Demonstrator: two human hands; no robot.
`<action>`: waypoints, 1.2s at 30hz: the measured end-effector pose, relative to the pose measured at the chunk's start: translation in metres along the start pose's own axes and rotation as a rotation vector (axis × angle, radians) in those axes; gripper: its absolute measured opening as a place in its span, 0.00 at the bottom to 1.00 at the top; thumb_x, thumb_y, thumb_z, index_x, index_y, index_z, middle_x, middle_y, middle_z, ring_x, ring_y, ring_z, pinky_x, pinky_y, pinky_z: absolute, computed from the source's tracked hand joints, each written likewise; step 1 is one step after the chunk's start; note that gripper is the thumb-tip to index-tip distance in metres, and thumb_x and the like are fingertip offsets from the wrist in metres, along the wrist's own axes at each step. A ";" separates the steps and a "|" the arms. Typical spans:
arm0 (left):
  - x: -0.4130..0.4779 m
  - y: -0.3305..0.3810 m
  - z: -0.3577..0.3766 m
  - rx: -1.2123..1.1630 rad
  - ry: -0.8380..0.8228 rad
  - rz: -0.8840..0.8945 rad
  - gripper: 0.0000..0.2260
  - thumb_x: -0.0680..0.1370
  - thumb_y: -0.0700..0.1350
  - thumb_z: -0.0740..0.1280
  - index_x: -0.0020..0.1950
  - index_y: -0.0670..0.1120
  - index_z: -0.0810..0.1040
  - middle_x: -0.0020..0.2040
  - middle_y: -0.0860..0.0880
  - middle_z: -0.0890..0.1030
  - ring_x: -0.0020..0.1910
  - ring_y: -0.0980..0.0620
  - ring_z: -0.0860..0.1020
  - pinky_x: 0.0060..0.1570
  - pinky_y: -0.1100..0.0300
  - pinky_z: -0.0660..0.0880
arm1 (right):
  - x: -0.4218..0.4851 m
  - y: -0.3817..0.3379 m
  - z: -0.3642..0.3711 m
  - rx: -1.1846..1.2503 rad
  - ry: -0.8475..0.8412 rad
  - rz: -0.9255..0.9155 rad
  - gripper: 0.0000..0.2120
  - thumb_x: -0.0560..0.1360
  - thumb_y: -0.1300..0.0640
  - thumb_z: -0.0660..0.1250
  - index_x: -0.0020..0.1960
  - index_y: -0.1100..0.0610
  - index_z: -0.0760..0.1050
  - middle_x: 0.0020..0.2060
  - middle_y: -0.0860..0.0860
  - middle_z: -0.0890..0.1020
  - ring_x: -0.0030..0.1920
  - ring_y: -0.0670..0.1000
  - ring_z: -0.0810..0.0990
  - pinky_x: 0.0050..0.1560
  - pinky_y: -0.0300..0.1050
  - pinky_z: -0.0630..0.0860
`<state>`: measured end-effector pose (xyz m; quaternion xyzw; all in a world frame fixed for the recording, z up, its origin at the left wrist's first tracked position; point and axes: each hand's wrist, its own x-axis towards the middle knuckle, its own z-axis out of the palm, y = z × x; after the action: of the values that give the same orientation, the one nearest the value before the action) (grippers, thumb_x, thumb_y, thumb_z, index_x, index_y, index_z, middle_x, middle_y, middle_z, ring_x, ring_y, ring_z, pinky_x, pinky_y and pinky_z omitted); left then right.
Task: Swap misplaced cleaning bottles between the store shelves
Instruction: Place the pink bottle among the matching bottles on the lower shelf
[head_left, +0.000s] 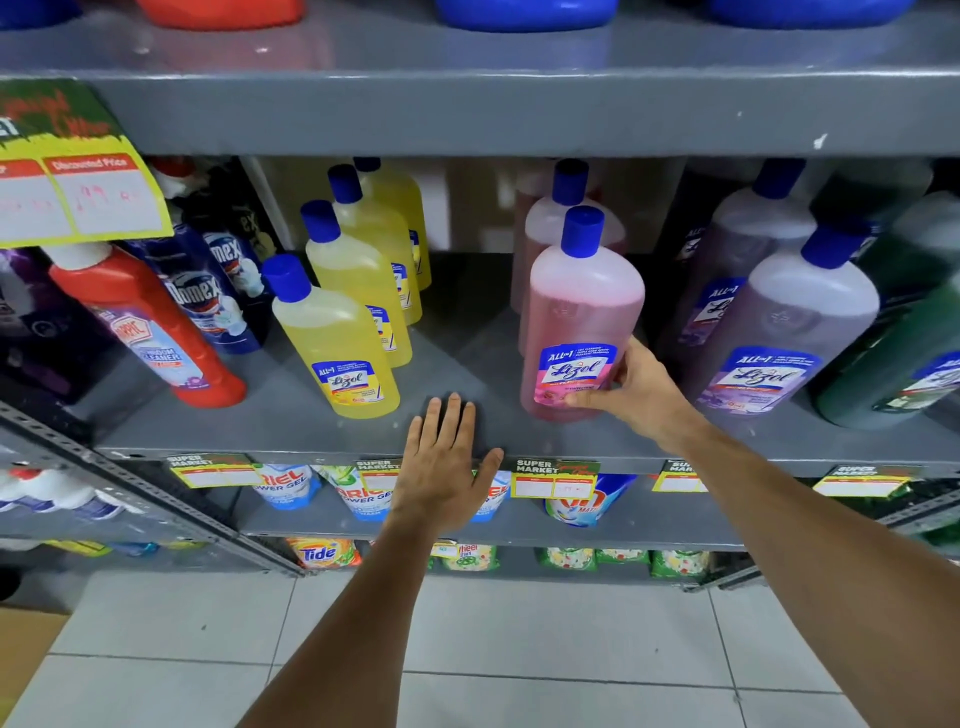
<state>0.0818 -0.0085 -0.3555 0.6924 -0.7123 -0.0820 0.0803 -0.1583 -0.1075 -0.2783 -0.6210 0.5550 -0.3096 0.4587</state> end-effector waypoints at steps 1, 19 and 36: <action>0.000 0.000 0.000 0.000 -0.001 -0.001 0.34 0.81 0.64 0.47 0.81 0.46 0.50 0.82 0.46 0.49 0.81 0.44 0.44 0.77 0.49 0.40 | -0.001 0.000 0.001 -0.001 0.006 0.003 0.36 0.62 0.60 0.84 0.64 0.49 0.71 0.53 0.44 0.84 0.54 0.42 0.83 0.54 0.44 0.83; 0.003 -0.001 -0.004 -0.022 -0.059 -0.018 0.34 0.82 0.63 0.48 0.81 0.45 0.46 0.82 0.45 0.46 0.81 0.44 0.42 0.77 0.47 0.41 | -0.022 0.005 0.008 0.051 0.077 0.033 0.41 0.65 0.63 0.83 0.73 0.55 0.68 0.65 0.53 0.81 0.64 0.54 0.81 0.65 0.61 0.78; -0.106 0.002 -0.199 -0.044 0.686 -0.118 0.32 0.82 0.55 0.59 0.80 0.43 0.51 0.82 0.43 0.50 0.81 0.46 0.47 0.78 0.47 0.50 | -0.127 -0.162 0.077 0.281 0.137 -0.494 0.24 0.71 0.58 0.79 0.60 0.40 0.75 0.56 0.42 0.83 0.58 0.40 0.82 0.59 0.35 0.78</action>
<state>0.1277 0.0961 -0.1614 0.7178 -0.6005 0.1355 0.3252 -0.0480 0.0279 -0.1442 -0.6454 0.3683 -0.5270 0.4124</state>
